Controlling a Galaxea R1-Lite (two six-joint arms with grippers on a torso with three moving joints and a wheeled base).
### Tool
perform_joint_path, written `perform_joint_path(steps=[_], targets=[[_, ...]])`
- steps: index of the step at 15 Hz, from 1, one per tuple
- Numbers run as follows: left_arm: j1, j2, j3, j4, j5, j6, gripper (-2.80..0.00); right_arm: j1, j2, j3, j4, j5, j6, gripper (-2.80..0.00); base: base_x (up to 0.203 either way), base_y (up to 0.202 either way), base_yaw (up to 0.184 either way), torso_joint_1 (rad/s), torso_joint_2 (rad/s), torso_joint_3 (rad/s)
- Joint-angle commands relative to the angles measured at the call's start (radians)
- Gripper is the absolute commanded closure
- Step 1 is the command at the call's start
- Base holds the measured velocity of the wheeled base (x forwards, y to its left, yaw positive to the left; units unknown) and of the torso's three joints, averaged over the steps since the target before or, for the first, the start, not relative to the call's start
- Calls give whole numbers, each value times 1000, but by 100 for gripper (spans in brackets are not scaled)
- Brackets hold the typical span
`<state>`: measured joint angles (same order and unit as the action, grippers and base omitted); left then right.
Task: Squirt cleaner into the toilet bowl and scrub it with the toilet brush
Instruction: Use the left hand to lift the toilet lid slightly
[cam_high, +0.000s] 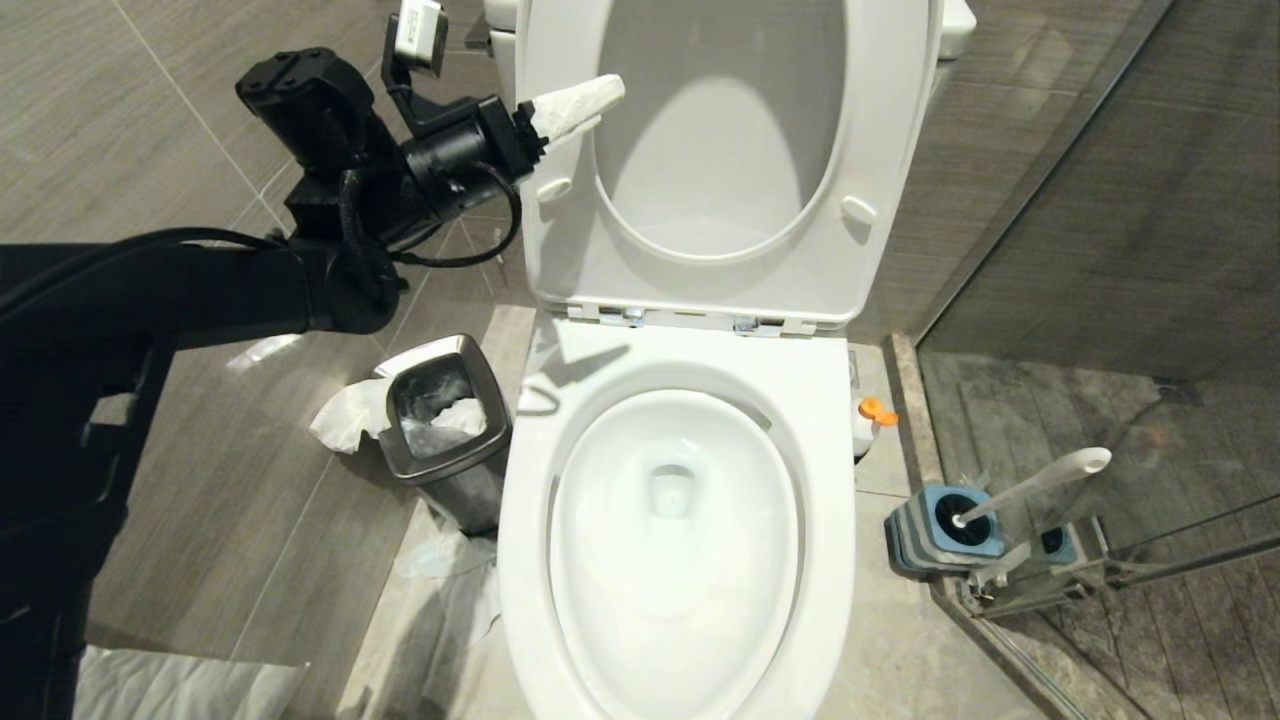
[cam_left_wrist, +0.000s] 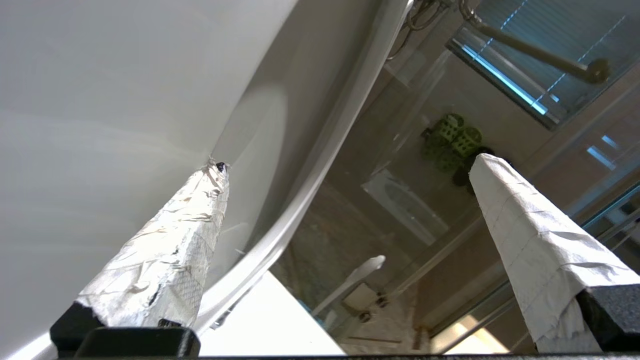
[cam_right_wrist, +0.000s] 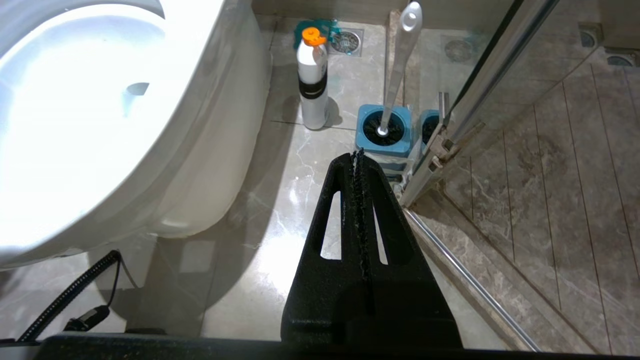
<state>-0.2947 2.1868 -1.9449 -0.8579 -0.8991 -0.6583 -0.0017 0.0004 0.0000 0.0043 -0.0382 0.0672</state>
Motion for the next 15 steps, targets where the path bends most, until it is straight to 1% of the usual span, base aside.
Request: perform_joint_path(steps=[1,3,7,10,11,14,15], targets=[[-1,-43,0,-12,-9,-60,-280,0,0,0,0,0,0,0,0,0,0,0,0,0],[-3,-70,0,-10,-11,-121,-280,0,0,0,0,0,0,0,0,0,0,0,0,0],[-4,-143,9,-9,-14,-285,-280,0,0,0,0,0,0,0,0,0,0,0,0,0],[-4,-197,45,-7,-15,-350,-280,0,0,0,0,0,0,0,0,0,0,0,0,0],[-4,-217,55,0,-17,-381,-280,0,0,0,0,0,0,0,0,0,0,0,0,0],[-4,-289,75,75,-16,-513,-280,0,0,0,0,0,0,0,0,0,0,0,0,0],[-3,-313,81,117,-15,-530,-280,0,0,0,0,0,0,0,0,0,0,0,0,0]])
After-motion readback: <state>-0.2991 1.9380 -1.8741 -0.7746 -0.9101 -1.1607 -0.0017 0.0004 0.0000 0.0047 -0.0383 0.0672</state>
